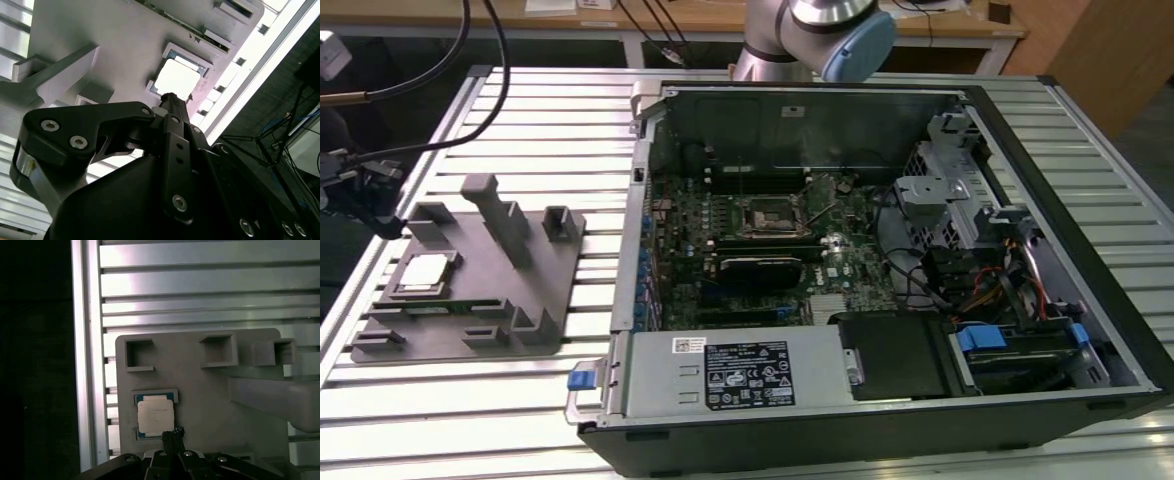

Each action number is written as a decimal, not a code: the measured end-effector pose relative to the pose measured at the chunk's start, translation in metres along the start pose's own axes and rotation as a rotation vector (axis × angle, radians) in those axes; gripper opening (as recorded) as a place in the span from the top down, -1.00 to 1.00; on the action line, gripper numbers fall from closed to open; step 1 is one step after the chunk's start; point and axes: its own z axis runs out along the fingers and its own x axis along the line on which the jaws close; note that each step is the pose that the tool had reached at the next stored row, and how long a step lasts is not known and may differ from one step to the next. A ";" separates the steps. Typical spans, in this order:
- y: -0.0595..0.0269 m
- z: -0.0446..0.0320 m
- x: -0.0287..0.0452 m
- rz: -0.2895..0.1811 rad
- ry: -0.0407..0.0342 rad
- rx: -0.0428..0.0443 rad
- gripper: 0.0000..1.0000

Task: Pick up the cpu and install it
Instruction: 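Pick up the cpu and move it towards the insertion slot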

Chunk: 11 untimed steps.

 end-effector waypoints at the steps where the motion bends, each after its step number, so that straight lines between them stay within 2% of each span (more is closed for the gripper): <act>1: -0.0001 0.0006 0.0001 0.000 0.0001 0.0000 0.79; 11: -0.0011 0.0051 0.0008 0.000 0.0002 0.0001 0.79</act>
